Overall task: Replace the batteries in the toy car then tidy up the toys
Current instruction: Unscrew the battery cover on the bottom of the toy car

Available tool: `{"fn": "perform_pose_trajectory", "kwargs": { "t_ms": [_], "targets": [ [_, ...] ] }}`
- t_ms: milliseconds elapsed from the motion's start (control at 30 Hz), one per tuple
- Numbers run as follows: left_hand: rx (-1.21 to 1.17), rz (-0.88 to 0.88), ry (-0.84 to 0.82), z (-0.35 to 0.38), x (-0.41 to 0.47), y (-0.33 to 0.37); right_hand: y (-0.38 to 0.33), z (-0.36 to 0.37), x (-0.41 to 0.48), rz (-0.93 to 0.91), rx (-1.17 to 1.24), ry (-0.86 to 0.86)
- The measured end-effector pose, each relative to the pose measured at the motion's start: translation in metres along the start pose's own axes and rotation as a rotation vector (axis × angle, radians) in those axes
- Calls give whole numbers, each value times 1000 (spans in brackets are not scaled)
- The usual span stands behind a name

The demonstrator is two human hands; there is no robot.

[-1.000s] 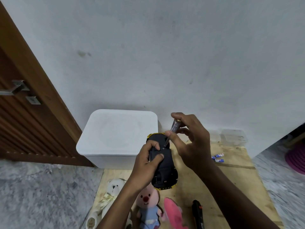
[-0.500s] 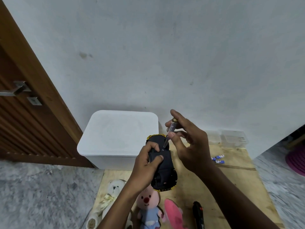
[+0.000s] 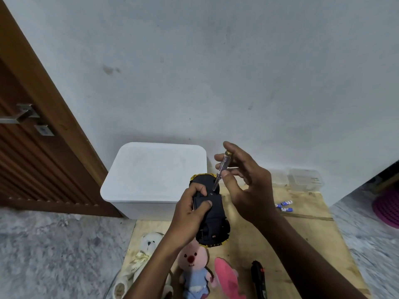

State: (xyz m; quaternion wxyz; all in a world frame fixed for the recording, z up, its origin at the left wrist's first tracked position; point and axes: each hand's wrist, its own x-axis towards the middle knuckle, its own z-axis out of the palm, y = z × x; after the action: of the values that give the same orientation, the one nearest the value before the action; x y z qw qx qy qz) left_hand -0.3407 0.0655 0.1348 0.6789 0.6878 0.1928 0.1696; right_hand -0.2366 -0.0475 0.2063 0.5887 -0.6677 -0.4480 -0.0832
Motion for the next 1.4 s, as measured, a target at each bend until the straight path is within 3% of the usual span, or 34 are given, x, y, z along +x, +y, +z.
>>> {"fn": "perform_pose_trajectory", "kwargs": {
  "t_ms": [133,567,1400],
  "targets": [
    [24,17,14,0,2,-1,0,2,1,-61,-67,30],
    [6,-22,33,-2,2,-2,-1,5,1,2,-70,77],
    [-2,-29,19,-3,0,-5,-2,5,-3,-10,-60,-21]
  ]
}}
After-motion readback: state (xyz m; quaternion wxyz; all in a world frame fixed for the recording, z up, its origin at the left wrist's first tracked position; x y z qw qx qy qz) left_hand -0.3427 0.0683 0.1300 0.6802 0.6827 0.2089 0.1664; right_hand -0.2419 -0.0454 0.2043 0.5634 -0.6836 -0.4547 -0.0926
